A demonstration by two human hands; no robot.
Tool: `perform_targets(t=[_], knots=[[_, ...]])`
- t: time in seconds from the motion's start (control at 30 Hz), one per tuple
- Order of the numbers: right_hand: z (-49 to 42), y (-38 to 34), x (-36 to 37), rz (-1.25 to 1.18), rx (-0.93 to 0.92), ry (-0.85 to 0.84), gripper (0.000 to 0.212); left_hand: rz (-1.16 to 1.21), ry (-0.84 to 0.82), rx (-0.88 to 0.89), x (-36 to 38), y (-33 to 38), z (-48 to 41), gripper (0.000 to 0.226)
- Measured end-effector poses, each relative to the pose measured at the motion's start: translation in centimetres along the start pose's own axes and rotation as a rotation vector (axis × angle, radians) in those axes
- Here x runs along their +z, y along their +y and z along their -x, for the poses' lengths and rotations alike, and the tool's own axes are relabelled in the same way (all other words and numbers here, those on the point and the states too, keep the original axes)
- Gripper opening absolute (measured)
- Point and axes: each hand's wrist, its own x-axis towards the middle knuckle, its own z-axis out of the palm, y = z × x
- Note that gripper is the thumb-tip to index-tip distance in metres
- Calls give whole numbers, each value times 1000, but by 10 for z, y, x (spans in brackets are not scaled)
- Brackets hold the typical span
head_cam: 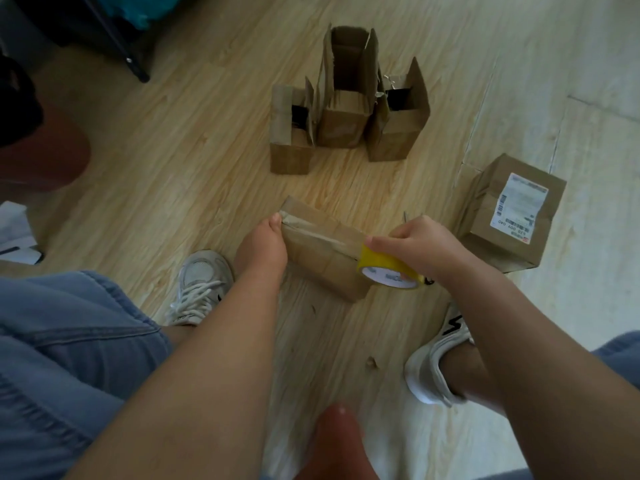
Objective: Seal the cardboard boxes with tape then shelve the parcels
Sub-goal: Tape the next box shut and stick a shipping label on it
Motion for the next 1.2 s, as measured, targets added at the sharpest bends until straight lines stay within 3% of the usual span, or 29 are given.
perform_targets(t=[0.33, 0.87, 1.07, 1.2], knots=[[-1, 20, 15, 326, 141, 163, 57, -76, -61, -80, -4, 6, 1, 66], [-13, 33, 44, 395, 252, 185, 58, -159, -66, -65, -1, 2, 1, 68], [-18, 33, 48, 319, 294, 169, 58, -219, 115, 84, -2, -5, 25, 57], [-26, 19, 46, 294, 303, 156, 56, -370, 73, 319, 19, -1, 62, 64]])
